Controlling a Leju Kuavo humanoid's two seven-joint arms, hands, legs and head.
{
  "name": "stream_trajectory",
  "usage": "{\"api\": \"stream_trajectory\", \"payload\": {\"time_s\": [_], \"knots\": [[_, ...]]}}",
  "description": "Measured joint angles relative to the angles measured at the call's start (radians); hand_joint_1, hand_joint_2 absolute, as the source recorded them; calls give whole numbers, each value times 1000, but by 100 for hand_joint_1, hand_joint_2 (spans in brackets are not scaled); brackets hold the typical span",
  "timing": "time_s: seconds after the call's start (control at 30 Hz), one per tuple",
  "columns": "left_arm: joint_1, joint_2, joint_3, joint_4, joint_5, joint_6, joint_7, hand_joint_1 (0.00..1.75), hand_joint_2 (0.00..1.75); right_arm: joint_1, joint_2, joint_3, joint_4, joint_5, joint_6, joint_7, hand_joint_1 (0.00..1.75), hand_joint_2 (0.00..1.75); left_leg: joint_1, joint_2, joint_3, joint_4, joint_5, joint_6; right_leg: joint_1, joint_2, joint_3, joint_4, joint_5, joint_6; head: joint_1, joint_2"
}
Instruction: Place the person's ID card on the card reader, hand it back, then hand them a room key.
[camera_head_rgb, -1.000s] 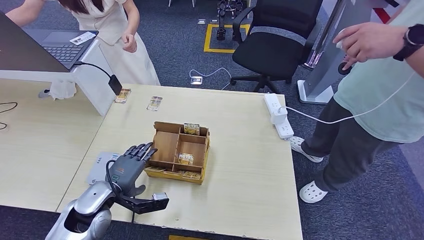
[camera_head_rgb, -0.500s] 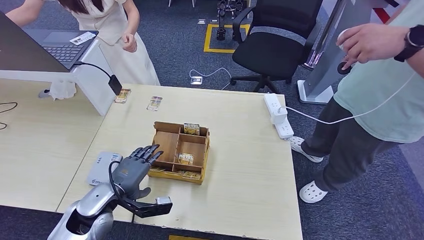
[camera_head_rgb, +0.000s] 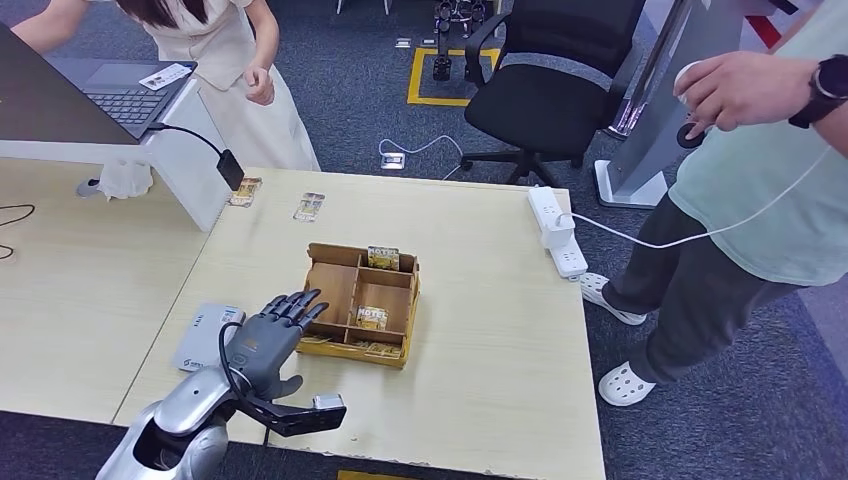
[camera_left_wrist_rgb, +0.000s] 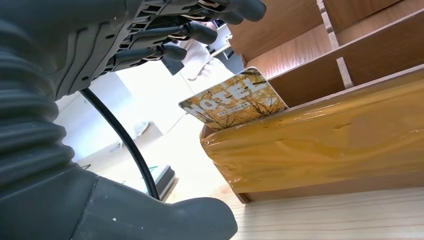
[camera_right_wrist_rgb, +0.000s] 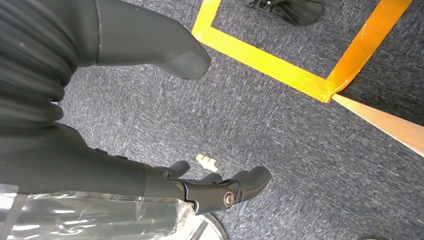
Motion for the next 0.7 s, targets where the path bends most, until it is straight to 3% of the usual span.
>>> {"api": "stream_trajectory", "payload": {"time_s": [0.13, 0.23, 0.4, 0.7], "knots": [[0, 0, -2, -3, 10, -1, 0, 175, 175, 0, 0, 0, 0, -1, 0, 1, 0, 175, 0, 0, 0, 0, 0, 0, 0, 0, 0, 0, 0, 0, 0, 0], [0, 4, -4, -3, 23, -9, 3, 171, 175, 0, 0, 0, 0, 0, 0, 1, 0, 175, 0, 0, 0, 0, 0, 0, 0, 0, 0, 0, 0, 0, 0, 0], [0, 14, -4, -3, 34, -17, 6, 152, 175, 0, 0, -1, 0, 5, 0, -1, 0, 175, 0, 0, 0, 0, 0, 0, 0, 0, 0, 0, 0, 0, 0, 0], [1, 15, -4, -3, 36, -17, 7, 146, 175, 0, 0, -1, 0, 7, 0, -2, 0, 175, 0, 0, 0, 0, 0, 0, 0, 0, 0, 0, 0, 0, 0, 0]]}}
